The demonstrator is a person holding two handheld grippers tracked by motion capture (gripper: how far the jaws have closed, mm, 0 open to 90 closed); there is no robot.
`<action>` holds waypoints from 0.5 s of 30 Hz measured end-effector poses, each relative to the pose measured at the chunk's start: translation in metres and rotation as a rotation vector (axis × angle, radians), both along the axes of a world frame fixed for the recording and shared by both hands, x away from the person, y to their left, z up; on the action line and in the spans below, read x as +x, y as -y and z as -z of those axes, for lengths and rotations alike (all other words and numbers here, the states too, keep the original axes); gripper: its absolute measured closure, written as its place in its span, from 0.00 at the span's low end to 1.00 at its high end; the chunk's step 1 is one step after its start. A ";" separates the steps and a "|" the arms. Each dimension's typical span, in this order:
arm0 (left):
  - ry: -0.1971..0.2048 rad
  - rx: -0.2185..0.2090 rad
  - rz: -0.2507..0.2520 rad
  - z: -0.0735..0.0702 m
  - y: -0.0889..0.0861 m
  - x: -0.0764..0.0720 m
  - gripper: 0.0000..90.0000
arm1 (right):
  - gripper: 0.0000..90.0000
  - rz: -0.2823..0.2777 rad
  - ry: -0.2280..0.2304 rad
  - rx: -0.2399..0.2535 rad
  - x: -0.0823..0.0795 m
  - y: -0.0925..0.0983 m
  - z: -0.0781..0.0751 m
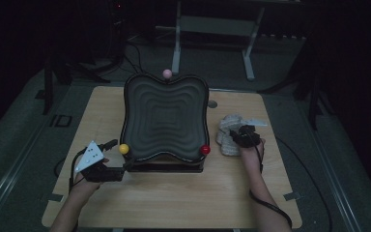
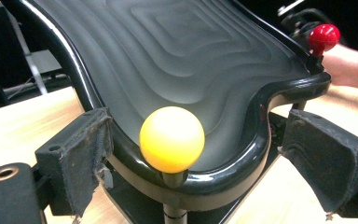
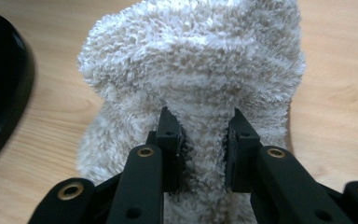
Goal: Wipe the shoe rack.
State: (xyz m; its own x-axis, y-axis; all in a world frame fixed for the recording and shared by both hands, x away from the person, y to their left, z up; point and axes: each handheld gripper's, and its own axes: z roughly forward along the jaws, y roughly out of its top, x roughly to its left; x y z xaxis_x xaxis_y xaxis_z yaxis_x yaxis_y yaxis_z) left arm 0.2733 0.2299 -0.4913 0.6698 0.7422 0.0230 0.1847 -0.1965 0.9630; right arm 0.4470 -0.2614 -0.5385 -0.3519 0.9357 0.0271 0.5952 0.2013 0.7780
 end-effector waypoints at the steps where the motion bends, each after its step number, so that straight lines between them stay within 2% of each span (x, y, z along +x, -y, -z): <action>1: -0.001 0.006 -0.002 0.000 0.000 0.000 0.10 | 0.78 0.002 -0.010 0.003 0.003 -0.001 0.005; 4: -0.008 0.012 -0.002 0.001 0.000 0.001 0.10 | 0.70 0.012 -0.012 0.015 0.009 -0.003 0.007; 6: -0.005 0.012 -0.003 0.000 0.000 0.001 0.10 | 0.59 0.011 -0.004 0.001 0.012 -0.005 0.005; 9: 0.005 0.003 -0.006 -0.001 0.001 0.000 0.10 | 0.43 0.013 -0.007 0.033 0.013 -0.003 0.001; 15: -0.002 0.003 -0.011 0.001 -0.001 -0.003 0.10 | 0.29 -0.011 0.072 0.080 -0.004 0.005 -0.009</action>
